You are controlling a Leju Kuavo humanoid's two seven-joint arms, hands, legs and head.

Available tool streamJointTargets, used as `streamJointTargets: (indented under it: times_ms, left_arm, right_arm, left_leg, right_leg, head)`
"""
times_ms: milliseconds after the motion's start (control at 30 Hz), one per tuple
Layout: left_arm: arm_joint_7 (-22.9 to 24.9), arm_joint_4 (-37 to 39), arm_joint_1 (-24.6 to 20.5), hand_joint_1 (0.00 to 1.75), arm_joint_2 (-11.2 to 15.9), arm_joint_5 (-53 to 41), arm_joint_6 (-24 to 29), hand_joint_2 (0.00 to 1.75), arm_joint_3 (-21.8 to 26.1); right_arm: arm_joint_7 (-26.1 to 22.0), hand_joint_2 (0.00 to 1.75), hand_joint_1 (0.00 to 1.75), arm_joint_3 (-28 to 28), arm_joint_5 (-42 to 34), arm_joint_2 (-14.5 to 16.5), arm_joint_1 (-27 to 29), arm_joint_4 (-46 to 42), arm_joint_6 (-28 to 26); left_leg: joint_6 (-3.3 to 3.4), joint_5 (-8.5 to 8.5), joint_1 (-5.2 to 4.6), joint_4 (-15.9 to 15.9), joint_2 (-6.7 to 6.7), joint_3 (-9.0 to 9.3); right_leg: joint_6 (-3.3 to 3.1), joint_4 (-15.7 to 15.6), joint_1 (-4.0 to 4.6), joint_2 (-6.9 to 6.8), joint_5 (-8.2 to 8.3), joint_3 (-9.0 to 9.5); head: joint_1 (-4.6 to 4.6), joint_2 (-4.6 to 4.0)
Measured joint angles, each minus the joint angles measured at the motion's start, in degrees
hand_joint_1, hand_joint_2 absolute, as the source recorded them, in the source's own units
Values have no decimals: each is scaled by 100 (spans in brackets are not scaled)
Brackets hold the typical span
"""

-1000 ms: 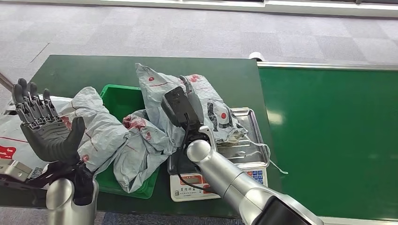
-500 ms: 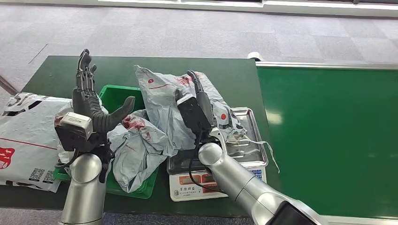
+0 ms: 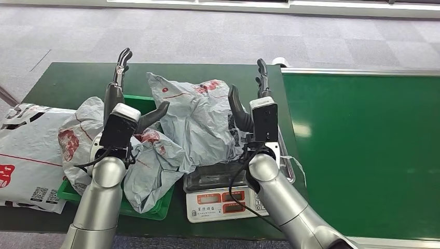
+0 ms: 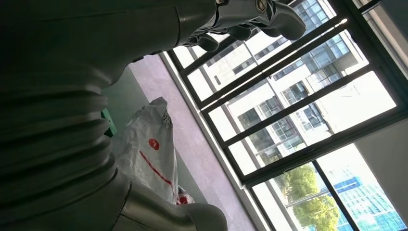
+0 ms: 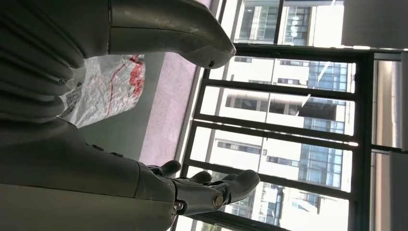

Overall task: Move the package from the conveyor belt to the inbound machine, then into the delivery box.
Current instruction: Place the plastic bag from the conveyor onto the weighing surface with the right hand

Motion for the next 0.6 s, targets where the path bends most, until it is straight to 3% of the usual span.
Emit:
streamJointTargets:
  times_ms: [167,300,400,600]
  left_arm:
    - [402,146,-105,0,19,-509,-23,175,-70]
    - [1189,719,-495,0,50,-1514,-291,175,-190]
    - [1539,1560,-1060,0,14,-1990,-661,175,-371]
    - [1536,3580,-2009,0,-217,-2346,-1275,175,-807]
  right_arm:
    - [-428,175,0,-303,328,-55,277,-412,14]
    - [-916,175,0,-1299,1751,-160,1148,-1895,89]
    - [-938,175,0,-2065,2394,-256,1834,-3045,56]
    - [-935,175,0,-2776,2205,-450,2923,-4210,-132]
  left_leg:
    - [0,1,0,2,-2,6]
    - [4,-2,-3,8,-6,3]
    - [15,-10,-9,13,21,5]
    - [32,-27,-27,13,121,15]
  right_leg:
    - [0,-1,1,-4,0,-1]
    - [1,-3,-5,-5,0,-4]
    - [8,-7,-11,17,4,-5]
    - [31,-8,-30,116,25,-23]
  head:
    - [-1,0]
    - [-1,0]
    - [0,0]
    - [-1,0]
